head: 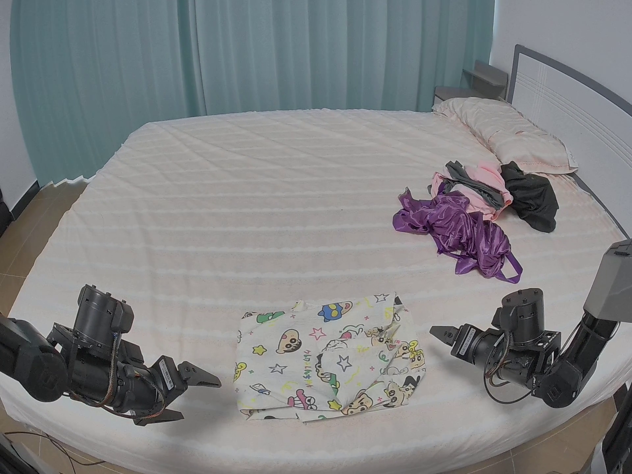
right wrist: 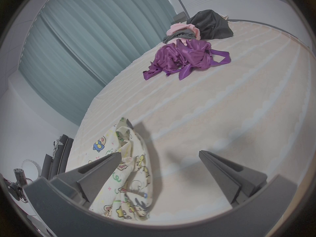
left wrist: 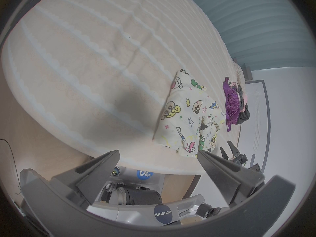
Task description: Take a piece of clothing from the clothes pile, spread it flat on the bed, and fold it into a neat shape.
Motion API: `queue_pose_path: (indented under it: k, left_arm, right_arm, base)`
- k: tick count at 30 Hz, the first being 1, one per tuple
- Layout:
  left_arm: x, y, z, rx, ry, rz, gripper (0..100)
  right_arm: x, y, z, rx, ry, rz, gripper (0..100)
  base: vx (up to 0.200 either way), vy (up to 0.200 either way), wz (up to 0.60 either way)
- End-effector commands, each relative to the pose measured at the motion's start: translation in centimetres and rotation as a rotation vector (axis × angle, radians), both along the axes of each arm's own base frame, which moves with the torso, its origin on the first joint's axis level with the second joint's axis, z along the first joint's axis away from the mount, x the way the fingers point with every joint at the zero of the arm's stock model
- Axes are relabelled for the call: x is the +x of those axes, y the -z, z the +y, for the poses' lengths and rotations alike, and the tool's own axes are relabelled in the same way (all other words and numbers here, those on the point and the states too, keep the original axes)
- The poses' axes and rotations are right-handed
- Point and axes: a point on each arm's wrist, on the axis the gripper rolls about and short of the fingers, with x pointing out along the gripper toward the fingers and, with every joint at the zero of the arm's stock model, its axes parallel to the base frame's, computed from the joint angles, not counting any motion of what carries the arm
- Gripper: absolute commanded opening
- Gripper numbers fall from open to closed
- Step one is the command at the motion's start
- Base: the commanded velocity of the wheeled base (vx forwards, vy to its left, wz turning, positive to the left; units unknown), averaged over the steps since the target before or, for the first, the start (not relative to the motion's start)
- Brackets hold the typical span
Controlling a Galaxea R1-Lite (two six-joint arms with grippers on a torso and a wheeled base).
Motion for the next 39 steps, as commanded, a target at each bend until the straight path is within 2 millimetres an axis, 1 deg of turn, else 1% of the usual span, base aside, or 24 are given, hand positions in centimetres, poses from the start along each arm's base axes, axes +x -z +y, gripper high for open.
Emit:
queue_pose_path:
  k: [1, 4, 6, 8, 10, 12, 15, 16, 18, 20, 23, 27, 29, 34, 36, 39]
  left_arm:
    - [0.6, 0.8, 0.1, 0.01, -0.016, 0.03, 100]
    - [0.8, 0.9, 0.3, 0.01, -0.026, 0.036, 100]
    - [0.8, 0.9, 0.3, 0.01, -0.026, 0.037, 100]
    - [0.7, 1.0, 0.3, 0.009, -0.025, 0.036, 100]
    - [0.7, 1.0, 0.3, 0.008, -0.025, 0.035, 100]
    - [0.5, 1.3, 0.4, 0.013, -0.025, 0.05, 100]
    - [0.5, 1.6, 0.3, 0.017, -0.024, 0.062, 100]
    - [0.4, 1.6, 0.3, 0.014, -0.023, 0.062, 100]
    - [0.5, 1.6, 0.3, -0.001, -0.015, 0.065, 100]
    - [0.4, 1.5, 0.3, -0.01, -0.009, 0.068, 100]
    - [0.4, 1.6, 0.3, -0.01, -0.009, 0.069, 100]
    - [0.3, 1.5, 0.3, -0.014, -0.008, 0.07, 100]
    - [0.3, 1.4, 0.2, -0.03, 0.005, 0.071, 100]
    - [0.3, 1.5, 0.2, -0.044, 0.012, 0.077, 100]
    - [0.3, 1.5, 0.2, -0.043, 0.013, 0.078, 100]
    - [0.3, 1.4, 0.2, -0.045, 0.014, 0.075, 100]
  right_arm:
    - [-0.2, -0.4, 0.1, 0.004, -0.008, -0.012, 100]
    - [-0.3, -0.6, 0.3, 0.005, -0.015, -0.018, 100]
    - [-0.4, -0.9, 0.4, 0.009, -0.022, -0.03, 100]
    - [-0.7, -1.7, 0.9, 0.012, -0.049, -0.059, 100]
    - [-1.2, -2.4, 1.6, 0.009, -0.09, -0.084, 100]
    - [-1.4, -2.6, 2.4, -0.014, -0.136, -0.098, 100]
    - [-1.3, -2.9, 3.9, -0.061, -0.199, -0.127, 100]
    - [-1.4, -2.8, 4.5, -0.088, -0.209, -0.122, 100]
    - [-1.3, -2.4, 6.3, -0.167, -0.236, -0.096, 100]
    - [-1.1, -2.4, 7.7, -0.206, -0.253, -0.093, 100]
    - [-1.0, -2.4, 9.1, -0.255, -0.307, -0.09, 100]
    - [-0.2, -1.4, 9.9, -0.365, -0.366, -0.067, 100]
    - [-0.4, -1.0, 10.3, -0.391, -0.396, -0.061, 100]
    - [-0.2, -0.1, 10.6, -0.443, -0.431, -0.055, 100]
    - [0.0, 0.6, 10.8, -0.486, -0.459, -0.053, 100]
    - [0.2, 0.7, 10.9, -0.52, -0.464, -0.067, 100]
  base:
    - [0.0, 0.2, 0.0]
    - [0.0, 0.2, 0.0]
    - [0.0, 0.0, 0.0]
    - [0.0, 0.0, 0.0]
    - [0.0, 0.0, 0.0]
    - [0.0, 0.0, 0.0]
    - [0.0, 0.0, 0.0]
    - [0.0, 0.0, 0.0]
    - [0.0, 0.0, 0.0]
    - [0.0, 0.0, 0.0]
    - [0.0, 0.0, 0.0]
    - [0.0, 0.0, 0.0]
    - [0.0, 0.0, 0.0]
    - [0.0, 0.0, 0.0]
    - [0.0, 0.0, 0.0]
    - [0.0, 0.0, 0.0]
